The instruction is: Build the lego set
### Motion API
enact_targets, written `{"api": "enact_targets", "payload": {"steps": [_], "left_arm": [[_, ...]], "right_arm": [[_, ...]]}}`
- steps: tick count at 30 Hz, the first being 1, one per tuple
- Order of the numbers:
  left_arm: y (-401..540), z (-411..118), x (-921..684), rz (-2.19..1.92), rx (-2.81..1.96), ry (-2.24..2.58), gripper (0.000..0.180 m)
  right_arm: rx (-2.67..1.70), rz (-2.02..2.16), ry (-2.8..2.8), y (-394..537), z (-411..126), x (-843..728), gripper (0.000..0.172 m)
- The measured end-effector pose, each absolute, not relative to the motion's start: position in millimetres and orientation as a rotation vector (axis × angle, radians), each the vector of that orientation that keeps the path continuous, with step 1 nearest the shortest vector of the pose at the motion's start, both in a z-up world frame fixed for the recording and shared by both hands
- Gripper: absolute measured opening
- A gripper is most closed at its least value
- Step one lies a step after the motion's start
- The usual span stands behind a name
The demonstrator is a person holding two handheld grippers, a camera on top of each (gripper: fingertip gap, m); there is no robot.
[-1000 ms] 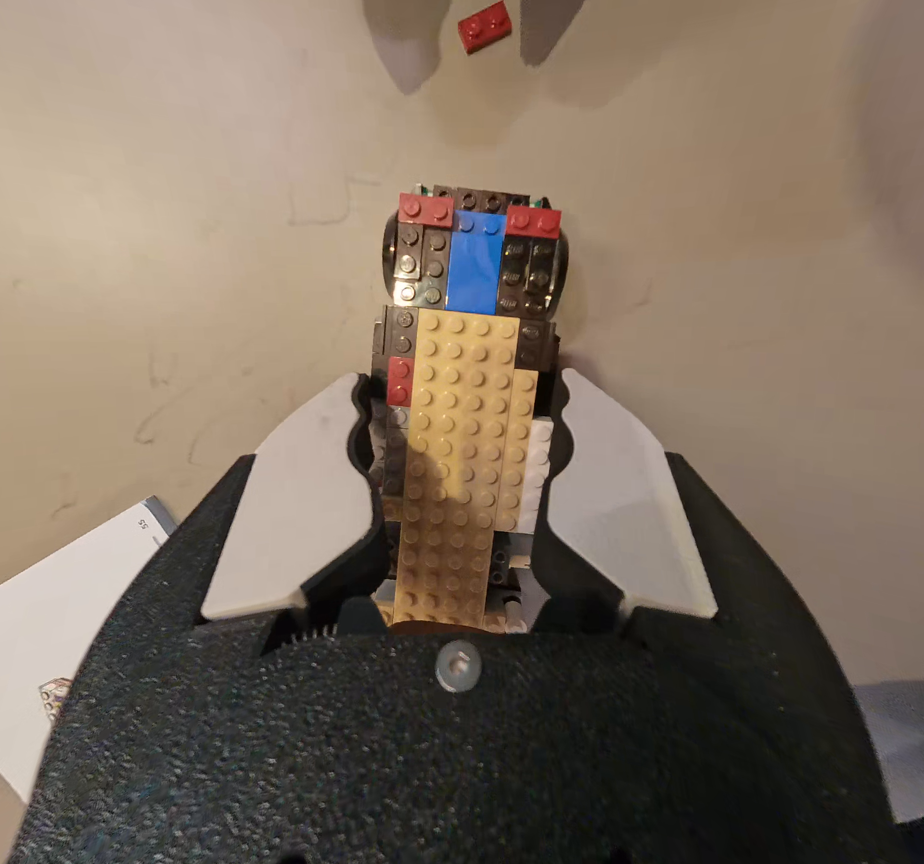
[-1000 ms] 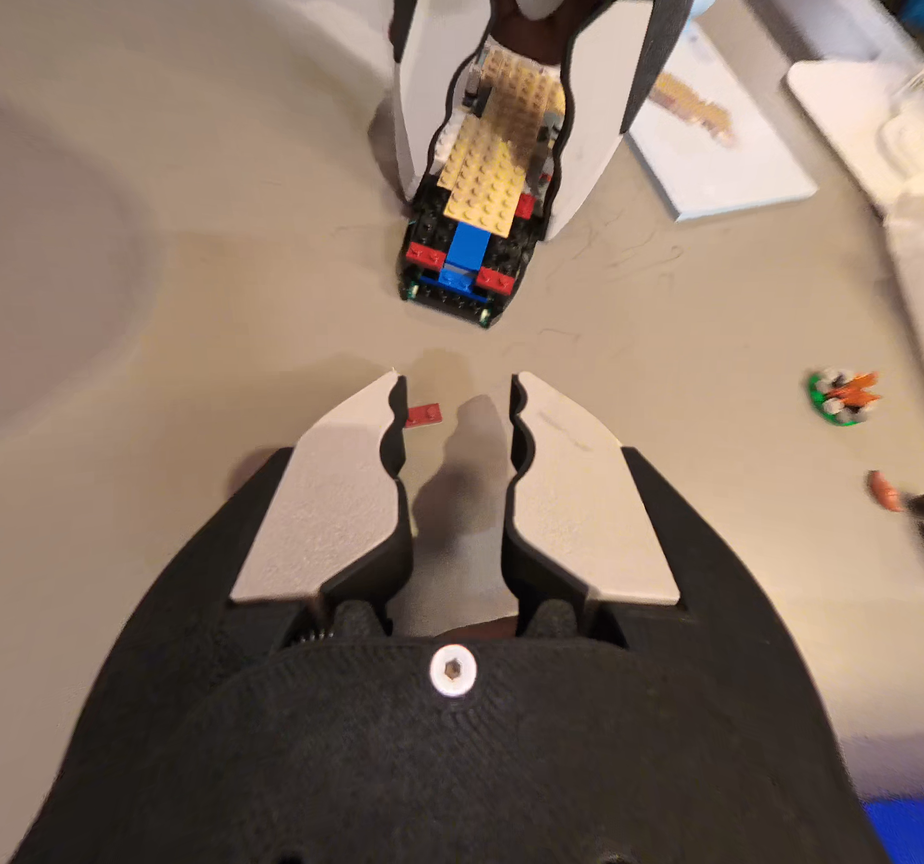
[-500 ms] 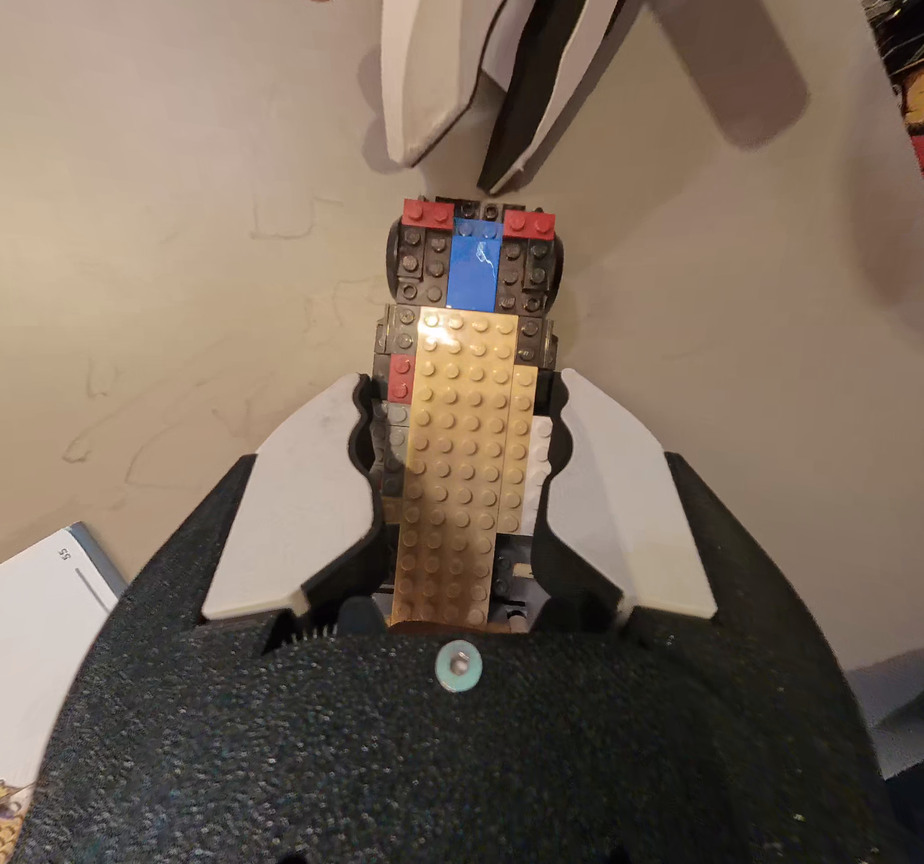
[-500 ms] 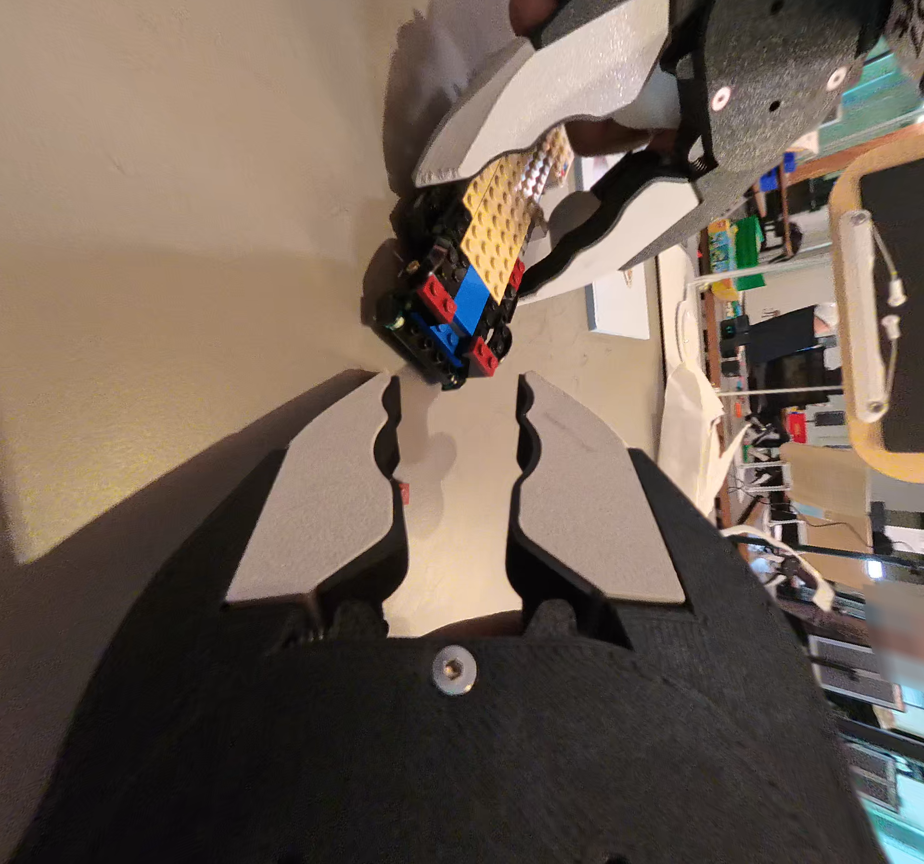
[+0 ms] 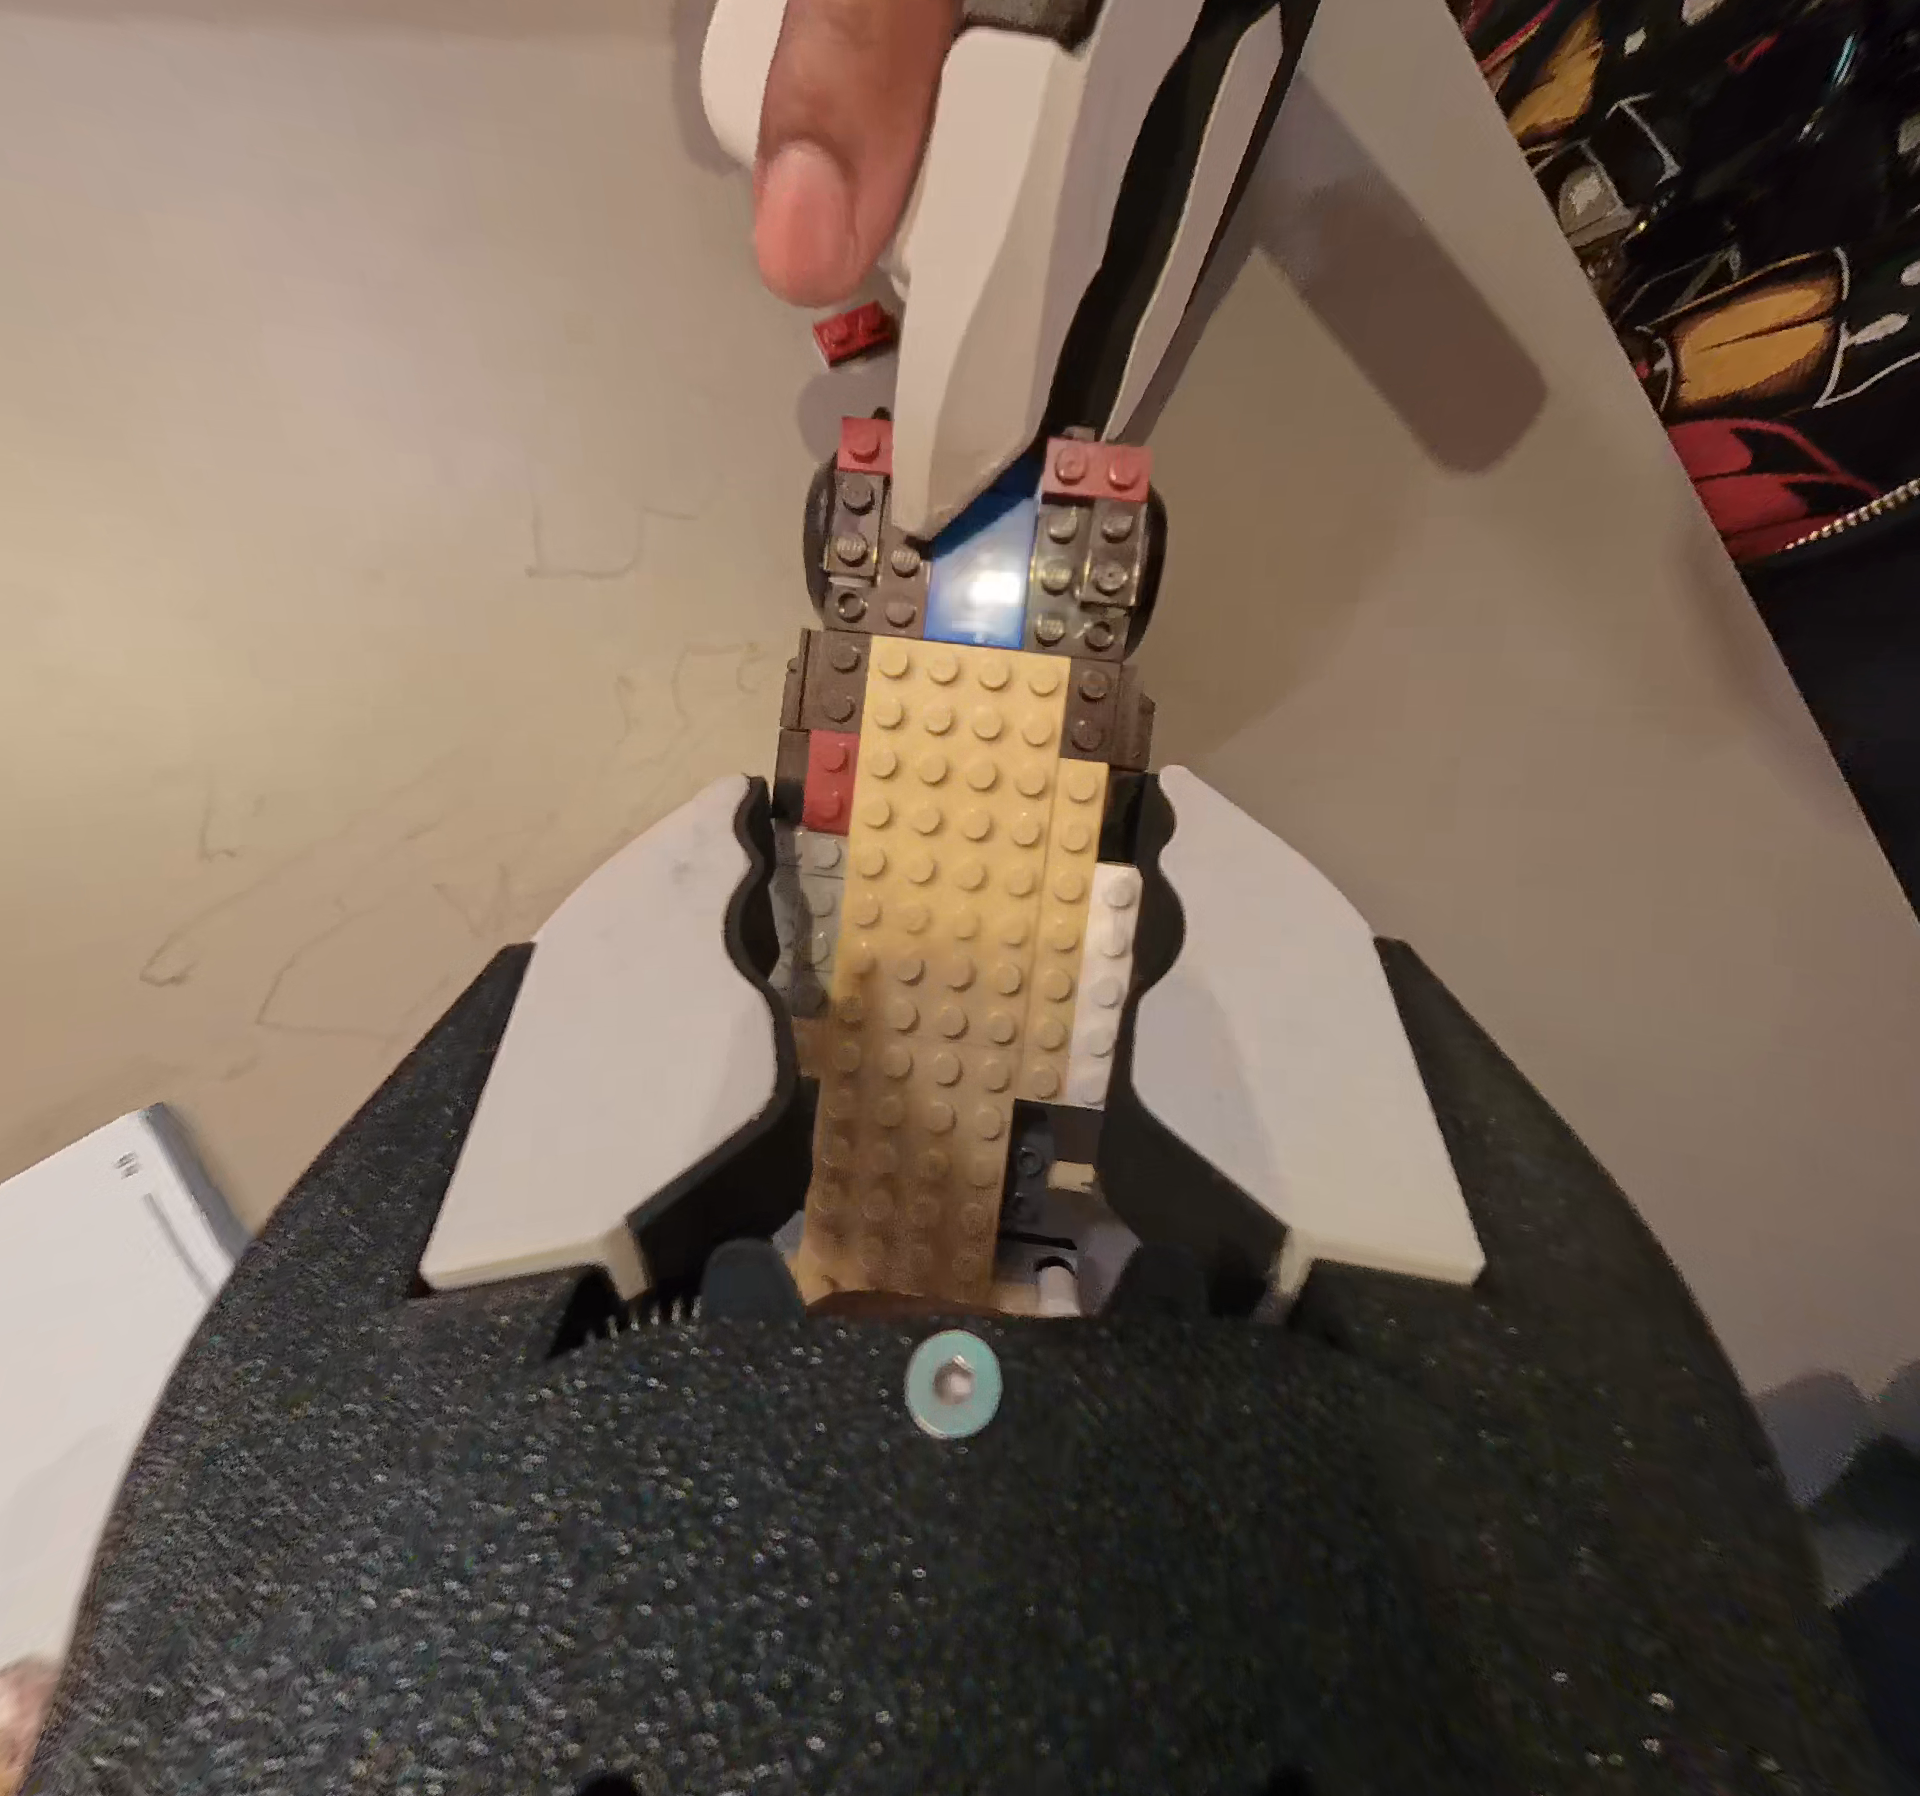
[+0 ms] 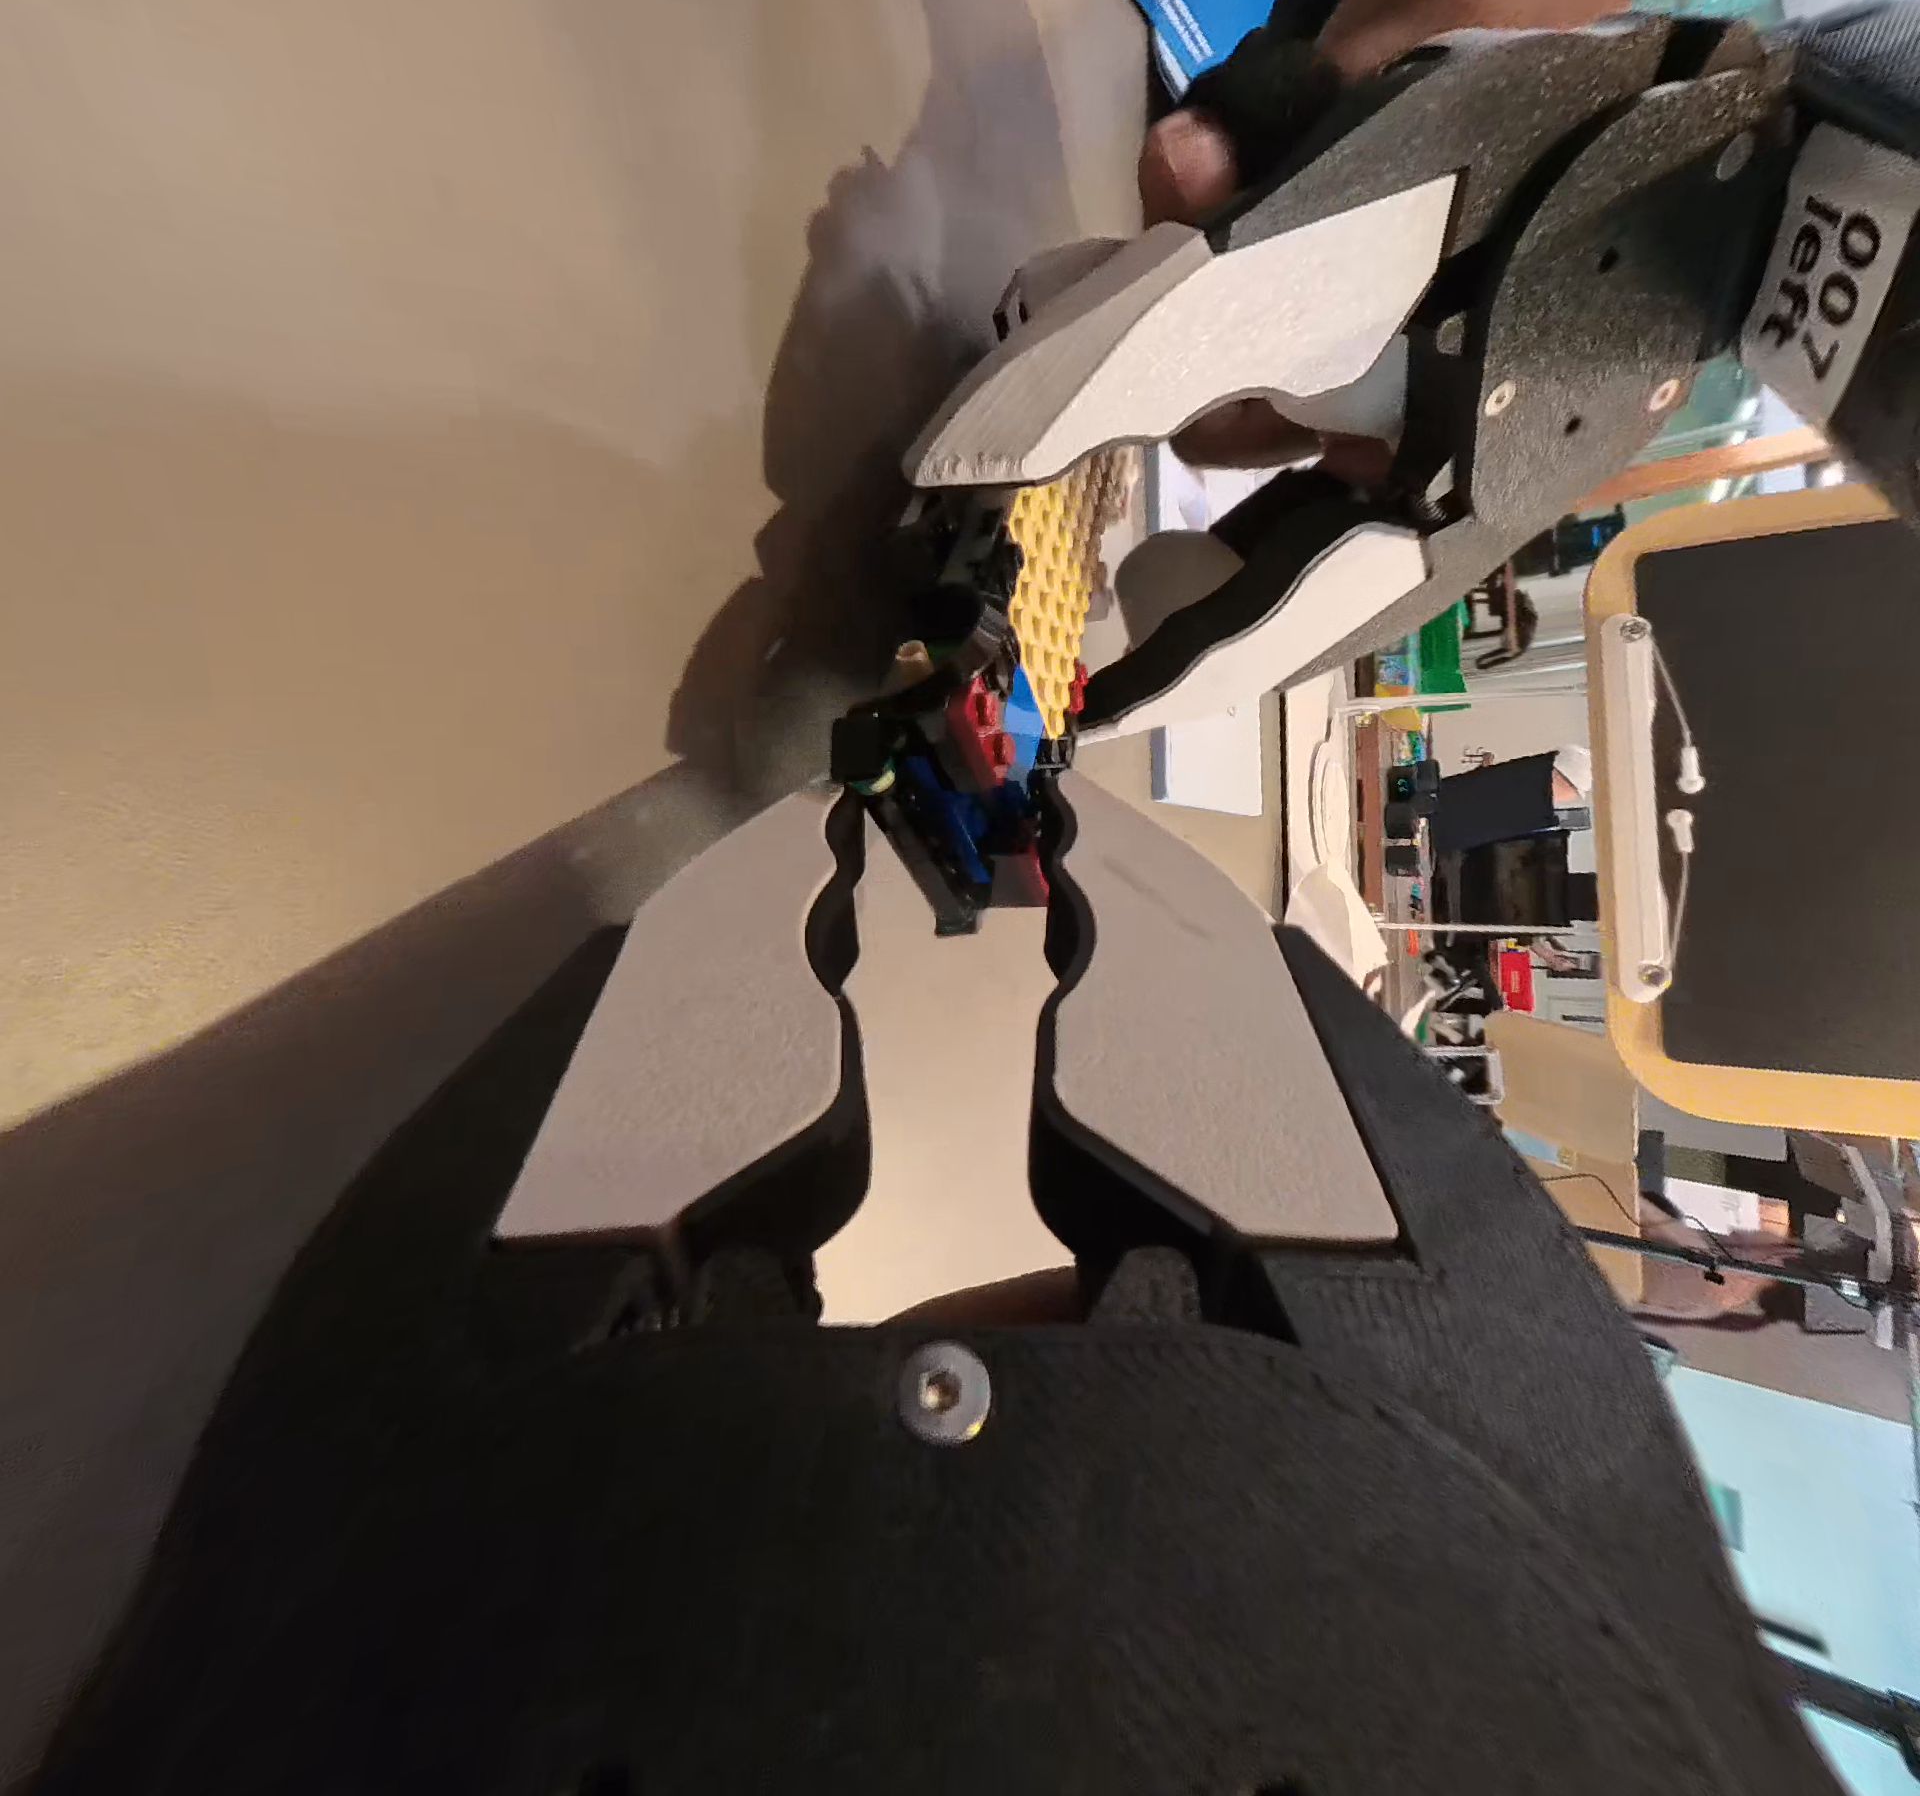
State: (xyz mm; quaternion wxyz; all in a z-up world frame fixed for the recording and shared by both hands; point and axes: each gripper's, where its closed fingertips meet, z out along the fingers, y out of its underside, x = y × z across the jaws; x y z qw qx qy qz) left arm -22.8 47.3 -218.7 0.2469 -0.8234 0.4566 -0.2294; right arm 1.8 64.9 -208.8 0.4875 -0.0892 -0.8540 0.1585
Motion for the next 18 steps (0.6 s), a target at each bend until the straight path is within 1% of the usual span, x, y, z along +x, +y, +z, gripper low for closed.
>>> {"api": "enact_targets", "payload": {"steps": [3, 6, 8, 14, 18], "left_arm": [[53, -195, -27, -0.502, -2.178, 1.159, 0.070], [58, -165, -31, -0.278, -2.072, 1.059, 0.076], [55, -155, -26, -0.153, -2.001, 1.033, 0.077], [68, -168, -21, 0.201, -1.903, 0.961, 0.077], [80, -174, -31, 0.263, -1.907, 0.899, 0.068]], "right_arm": [[-0.265, 0.426, -2.100, 67, -198, 0, 0.031], [-0.350, 0.489, -2.122, 69, -186, -2, 0.030], [-0.415, 0.527, -2.136, 71, -179, -5, 0.030], [-0.542, 0.616, -2.160, 79, -158, -15, 0.024], [-0.520, 0.586, -2.188, 81, -151, -19, 0.023]]}}
